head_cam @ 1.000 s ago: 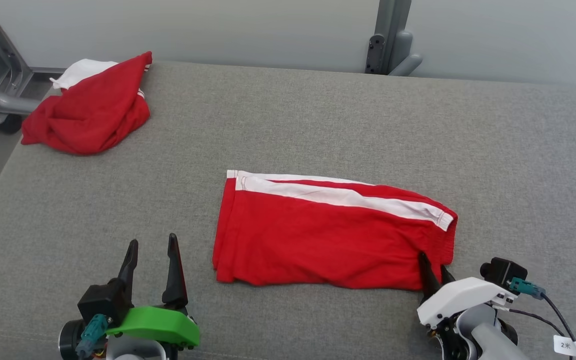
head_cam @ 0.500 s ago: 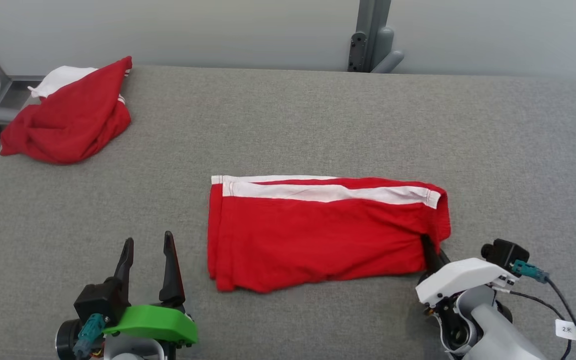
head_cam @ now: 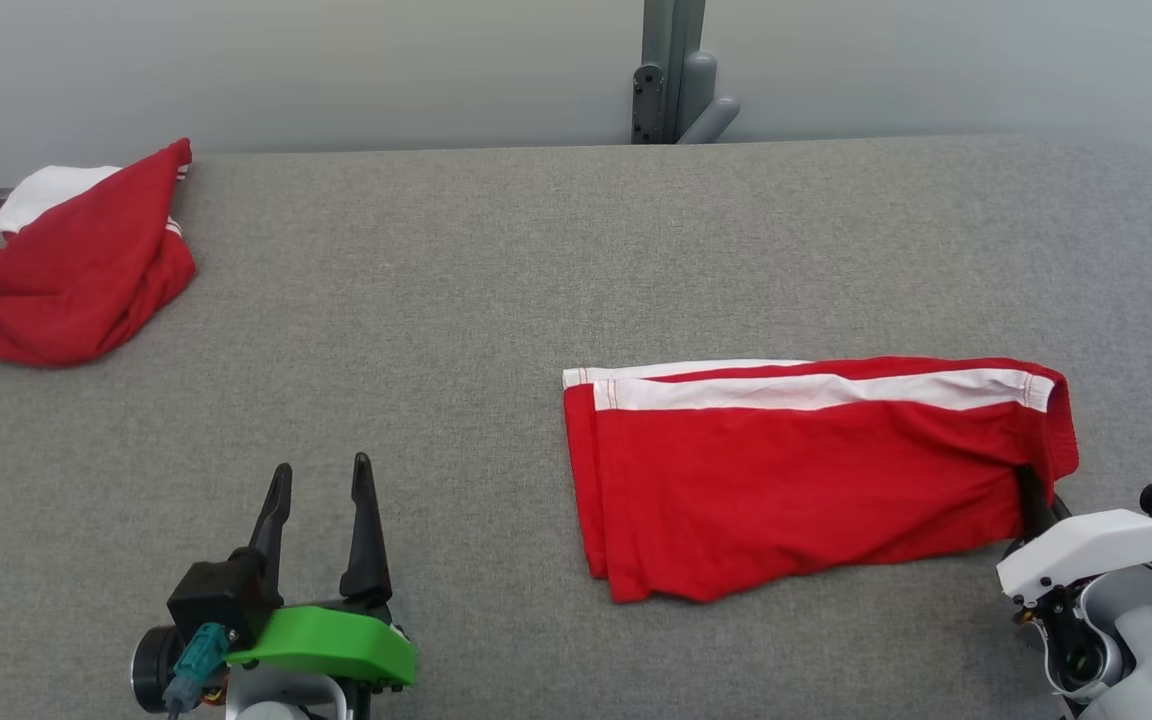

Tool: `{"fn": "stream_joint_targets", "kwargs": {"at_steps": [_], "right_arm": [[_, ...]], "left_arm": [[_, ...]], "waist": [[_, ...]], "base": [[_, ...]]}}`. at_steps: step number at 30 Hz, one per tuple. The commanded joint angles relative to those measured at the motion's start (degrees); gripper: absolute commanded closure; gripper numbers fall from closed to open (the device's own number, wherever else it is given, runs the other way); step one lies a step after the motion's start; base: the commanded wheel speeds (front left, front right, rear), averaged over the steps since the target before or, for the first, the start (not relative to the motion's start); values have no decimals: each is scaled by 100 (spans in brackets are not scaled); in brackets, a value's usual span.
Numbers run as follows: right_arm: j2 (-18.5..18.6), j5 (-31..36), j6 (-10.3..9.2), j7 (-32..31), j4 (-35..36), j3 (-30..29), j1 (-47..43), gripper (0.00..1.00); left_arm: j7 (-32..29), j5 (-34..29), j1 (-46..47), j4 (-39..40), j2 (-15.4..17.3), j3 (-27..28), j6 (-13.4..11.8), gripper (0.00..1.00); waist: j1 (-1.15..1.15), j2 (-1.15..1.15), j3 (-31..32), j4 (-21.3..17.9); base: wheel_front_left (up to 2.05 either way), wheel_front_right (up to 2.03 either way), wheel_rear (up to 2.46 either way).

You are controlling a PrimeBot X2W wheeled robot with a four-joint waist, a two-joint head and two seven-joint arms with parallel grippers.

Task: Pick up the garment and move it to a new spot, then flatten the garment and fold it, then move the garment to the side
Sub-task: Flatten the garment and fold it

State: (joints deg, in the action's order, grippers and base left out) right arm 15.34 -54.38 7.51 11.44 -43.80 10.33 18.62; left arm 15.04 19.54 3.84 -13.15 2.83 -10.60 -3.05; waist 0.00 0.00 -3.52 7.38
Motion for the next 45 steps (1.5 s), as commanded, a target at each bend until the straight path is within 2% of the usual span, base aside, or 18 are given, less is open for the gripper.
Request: {"fn": "stream_joint_targets", "kwargs": {"at_steps": [1,10,19,24,27,34,45], "right_arm": [[72,71,-3,-59,22,-94,-76,100],[-70,235,-3,-365,501,-272,-106,100],[-640,641,-2,-821,1609,-54,-291,100],[-966,954,-3,-1103,1897,58,-310,100],[-1120,1094,-2,-1227,1834,127,-246,100],[-1231,1328,-2,-1225,1276,330,-123,100],[-1235,1198,-3,-637,-32,892,308,100]], "left_arm": [[17,20,24,29,12,-27,-37,0],[17,-21,29,30,12,-75,-23,0],[17,11,-52,66,12,-117,-3,0],[17,33,-72,75,12,-126,-2,0],[17,51,-64,79,12,-156,-1,0],[17,79,-37,69,12,-224,-5,0],[17,144,-70,37,12,-322,-40,0]], "waist": [[0,0,3,-25],[0,0,118,58],[0,0,269,334],[0,0,304,508],[0,0,309,629],[0,0,324,953],[0,0,308,1238]], "base": [[0,0,0],[0,0,0],[0,0,0],[0,0,0],[0,0,0],[0,0,0],[0,0,0]]}}
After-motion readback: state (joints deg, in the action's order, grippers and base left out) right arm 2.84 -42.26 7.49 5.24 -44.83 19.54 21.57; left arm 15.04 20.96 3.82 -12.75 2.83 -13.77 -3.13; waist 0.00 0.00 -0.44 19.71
